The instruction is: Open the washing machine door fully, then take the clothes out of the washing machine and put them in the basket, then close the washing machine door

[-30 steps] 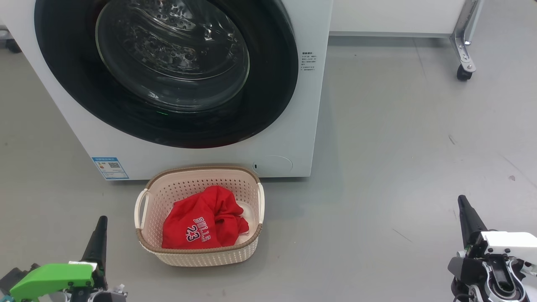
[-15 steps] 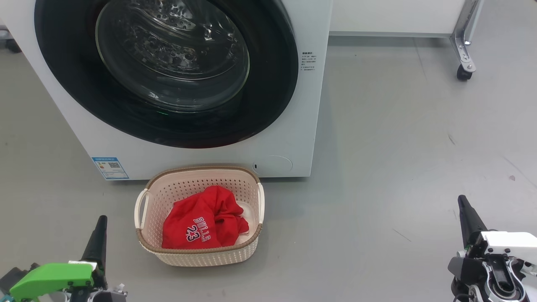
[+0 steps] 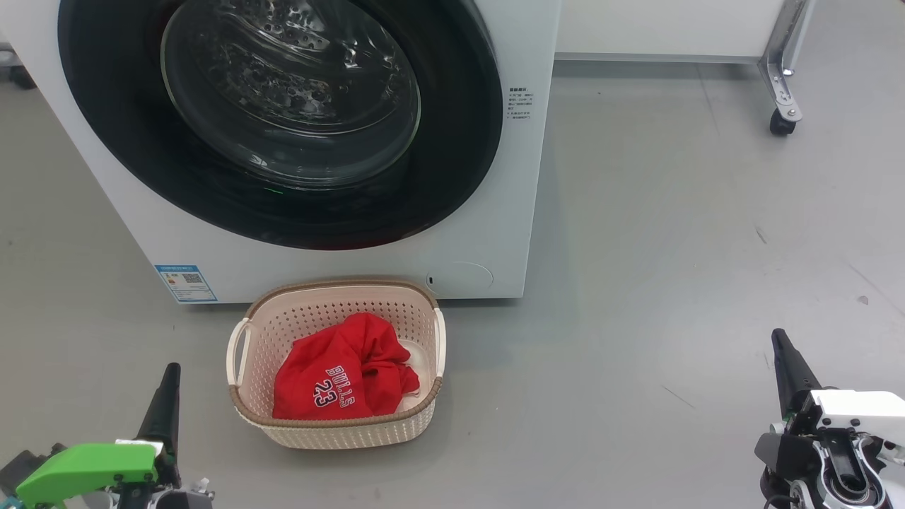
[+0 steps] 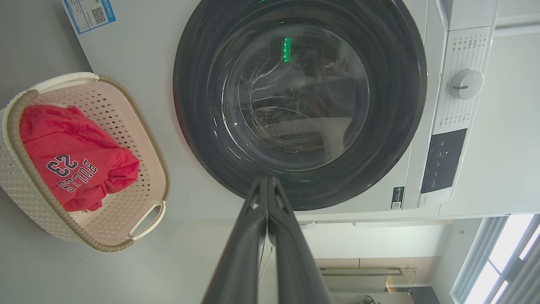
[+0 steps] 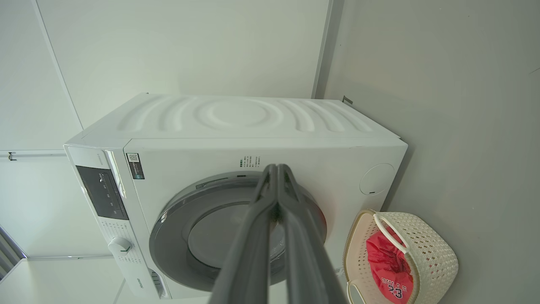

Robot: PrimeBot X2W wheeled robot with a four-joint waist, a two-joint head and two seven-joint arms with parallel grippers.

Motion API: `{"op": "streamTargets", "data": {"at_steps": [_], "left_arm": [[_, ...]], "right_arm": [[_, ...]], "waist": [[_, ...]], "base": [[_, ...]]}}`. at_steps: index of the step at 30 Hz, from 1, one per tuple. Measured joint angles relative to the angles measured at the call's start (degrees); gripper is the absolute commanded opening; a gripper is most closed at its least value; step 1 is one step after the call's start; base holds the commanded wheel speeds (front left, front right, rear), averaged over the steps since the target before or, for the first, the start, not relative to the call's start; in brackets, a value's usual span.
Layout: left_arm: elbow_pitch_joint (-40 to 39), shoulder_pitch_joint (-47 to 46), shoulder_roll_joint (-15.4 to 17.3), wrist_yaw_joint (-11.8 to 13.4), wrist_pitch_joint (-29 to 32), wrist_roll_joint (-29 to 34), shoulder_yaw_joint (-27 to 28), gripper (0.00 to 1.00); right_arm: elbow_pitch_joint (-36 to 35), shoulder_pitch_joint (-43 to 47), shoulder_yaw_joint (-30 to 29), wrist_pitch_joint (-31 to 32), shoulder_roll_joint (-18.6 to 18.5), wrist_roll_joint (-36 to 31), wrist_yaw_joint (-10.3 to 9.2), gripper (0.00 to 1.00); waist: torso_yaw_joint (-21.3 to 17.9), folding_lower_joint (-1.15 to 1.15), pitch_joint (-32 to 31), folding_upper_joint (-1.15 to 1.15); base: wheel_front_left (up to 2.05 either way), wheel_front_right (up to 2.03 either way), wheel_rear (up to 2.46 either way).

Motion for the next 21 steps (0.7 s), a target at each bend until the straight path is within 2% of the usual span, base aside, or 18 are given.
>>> {"op": "streamTargets", "data": {"at_steps": [21], "left_arm": [[0.0, 0.0, 0.0, 0.0, 0.0, 0.0, 0.0, 0.00]], "right_arm": [[0.0, 0.0, 0.0, 0.0, 0.0, 0.0, 0.00, 0.00]], "waist": [[0.0, 0.00, 0.0, 0.00]], "base": [[0.00, 0.00, 0.00]]}}
